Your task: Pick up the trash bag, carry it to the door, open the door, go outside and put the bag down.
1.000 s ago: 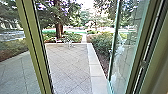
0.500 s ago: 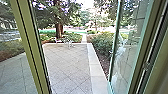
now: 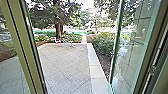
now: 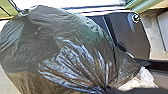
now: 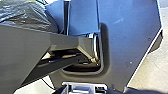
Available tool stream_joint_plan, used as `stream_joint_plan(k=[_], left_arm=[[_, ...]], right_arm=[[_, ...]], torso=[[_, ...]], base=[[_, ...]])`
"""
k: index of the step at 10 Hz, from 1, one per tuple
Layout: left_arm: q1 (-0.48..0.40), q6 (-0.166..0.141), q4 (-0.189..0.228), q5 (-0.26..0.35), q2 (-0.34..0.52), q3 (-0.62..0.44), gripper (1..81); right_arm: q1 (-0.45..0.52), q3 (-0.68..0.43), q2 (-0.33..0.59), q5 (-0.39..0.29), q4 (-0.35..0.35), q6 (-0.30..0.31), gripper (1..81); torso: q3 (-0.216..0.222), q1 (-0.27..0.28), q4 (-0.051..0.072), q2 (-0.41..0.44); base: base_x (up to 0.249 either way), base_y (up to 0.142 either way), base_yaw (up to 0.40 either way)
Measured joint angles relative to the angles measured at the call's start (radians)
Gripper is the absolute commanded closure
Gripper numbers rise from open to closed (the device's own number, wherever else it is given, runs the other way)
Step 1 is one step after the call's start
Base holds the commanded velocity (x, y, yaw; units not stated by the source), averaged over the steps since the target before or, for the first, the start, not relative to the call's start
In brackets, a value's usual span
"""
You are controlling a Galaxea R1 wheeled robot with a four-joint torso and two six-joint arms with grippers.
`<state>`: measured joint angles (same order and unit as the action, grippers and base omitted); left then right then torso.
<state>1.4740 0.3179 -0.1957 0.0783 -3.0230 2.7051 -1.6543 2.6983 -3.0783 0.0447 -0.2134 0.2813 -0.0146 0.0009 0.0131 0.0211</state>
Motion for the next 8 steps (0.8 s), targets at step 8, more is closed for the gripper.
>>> stream_joint_plan(k=[8], left_arm=[[-0.003, 0.000, 0.000, 0.000, -0.003, 0.000, 81.1]], right_arm=[[0.000, 0.000, 0.000, 0.001, 0.000, -0.002, 1.0]], torso=[[0.000, 0.000, 0.000, 0.000]], base=[[0.112, 0.000, 0.000]])
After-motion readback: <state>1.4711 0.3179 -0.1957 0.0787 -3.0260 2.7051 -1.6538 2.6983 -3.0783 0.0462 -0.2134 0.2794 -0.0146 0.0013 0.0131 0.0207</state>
